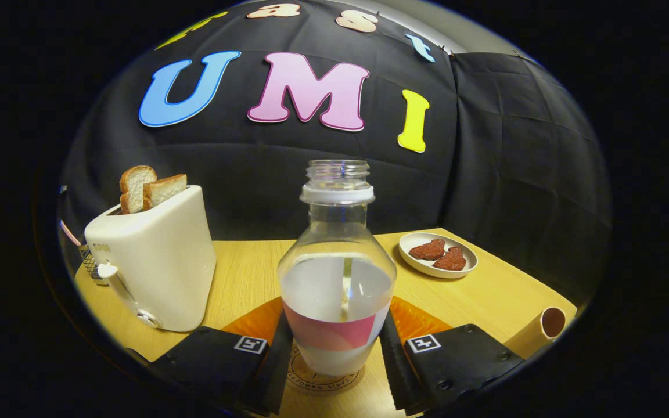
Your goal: Take the bottle from table, then pour the juice into the cup, finally place the bottle on the coaster
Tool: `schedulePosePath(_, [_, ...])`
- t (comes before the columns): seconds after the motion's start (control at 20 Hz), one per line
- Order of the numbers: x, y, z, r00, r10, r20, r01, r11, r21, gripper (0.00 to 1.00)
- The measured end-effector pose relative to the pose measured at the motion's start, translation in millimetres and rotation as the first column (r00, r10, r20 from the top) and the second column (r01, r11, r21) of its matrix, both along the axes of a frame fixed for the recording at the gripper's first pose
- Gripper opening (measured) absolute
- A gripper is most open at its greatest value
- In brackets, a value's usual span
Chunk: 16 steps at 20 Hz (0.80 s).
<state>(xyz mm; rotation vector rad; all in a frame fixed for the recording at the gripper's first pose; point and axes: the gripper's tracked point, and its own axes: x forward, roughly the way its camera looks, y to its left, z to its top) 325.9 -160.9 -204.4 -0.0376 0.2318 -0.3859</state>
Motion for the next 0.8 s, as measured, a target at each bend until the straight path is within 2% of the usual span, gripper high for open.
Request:
schedulePosePath(0.2, [0, 9, -11, 0.999, 0.040, -0.023, -0.040, 0.999, 0.001, 0.72])
schedulePosePath(0.6, [-8, 4, -6, 1.000, 0.021, 0.016, -0.022, 0.999, 0.030, 0.78])
schedulePosePath(0.65, [-10, 4, -5, 0.999, 0.023, 0.023, -0.024, 0.999, 0.021, 0.81])
schedulePosePath(0.75, [-15, 7, 5, 0.999, 0.036, 0.034, -0.036, 0.999, 0.016, 0.99])
schedulePosePath(0.8, [-19, 8, 8, 0.999, 0.040, 0.034, -0.041, 0.999, 0.015, 0.97])
